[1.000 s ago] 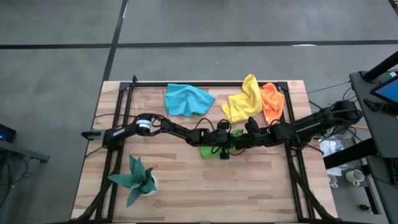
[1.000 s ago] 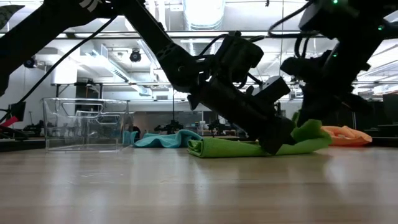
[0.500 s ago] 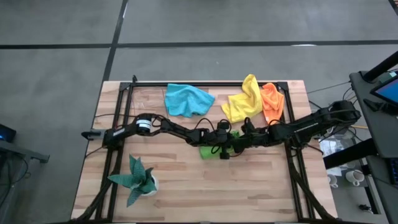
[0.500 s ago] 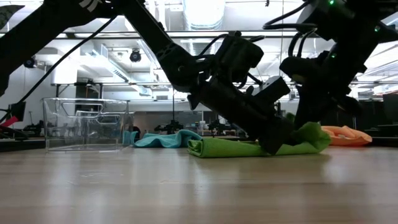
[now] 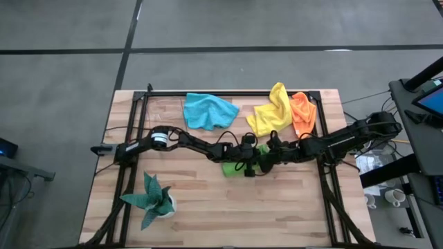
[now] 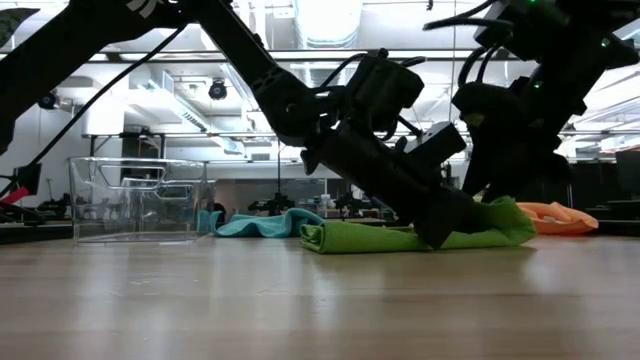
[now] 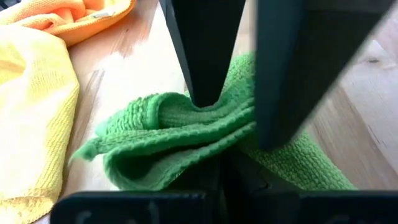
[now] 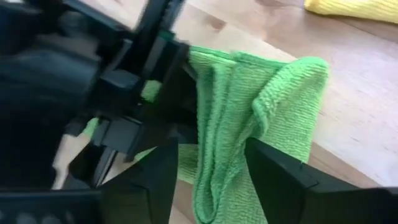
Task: Roll microfiber towels into tight, uniform cylinder then place into a basket
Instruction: Roll the green microfiber towel
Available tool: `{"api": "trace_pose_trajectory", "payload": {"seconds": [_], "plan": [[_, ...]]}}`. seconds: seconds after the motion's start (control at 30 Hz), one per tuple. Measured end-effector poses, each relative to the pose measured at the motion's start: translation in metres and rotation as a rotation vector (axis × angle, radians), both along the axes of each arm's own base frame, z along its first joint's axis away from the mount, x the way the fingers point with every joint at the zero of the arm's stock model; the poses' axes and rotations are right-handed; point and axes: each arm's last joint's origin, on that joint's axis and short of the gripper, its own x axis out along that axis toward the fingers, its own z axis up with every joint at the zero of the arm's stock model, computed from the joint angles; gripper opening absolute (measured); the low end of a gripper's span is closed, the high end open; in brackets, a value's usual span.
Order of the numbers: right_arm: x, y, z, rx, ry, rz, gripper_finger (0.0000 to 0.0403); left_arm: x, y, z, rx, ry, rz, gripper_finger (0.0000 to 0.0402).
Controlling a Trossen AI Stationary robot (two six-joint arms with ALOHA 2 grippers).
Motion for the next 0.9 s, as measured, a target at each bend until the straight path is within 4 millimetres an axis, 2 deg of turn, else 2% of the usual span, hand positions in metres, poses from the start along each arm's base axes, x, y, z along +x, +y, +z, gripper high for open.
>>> {"api": "trace_pose_trajectory", "payload": {"seconds": [0.3, 0.9], "plan": [[0.003, 0.001, 0.003, -0.028, -0.03, 0.066, 0.0198, -0.001, 0.0, 0.003, 0.005, 0.006, 0.005, 0.0], [0.005, 0.002, 0.004, -0.043, -0.033, 0.13, 0.0198, -0.011, -0.003, 0.029, 0.007, 0.096, 0.0, 0.0]]}}
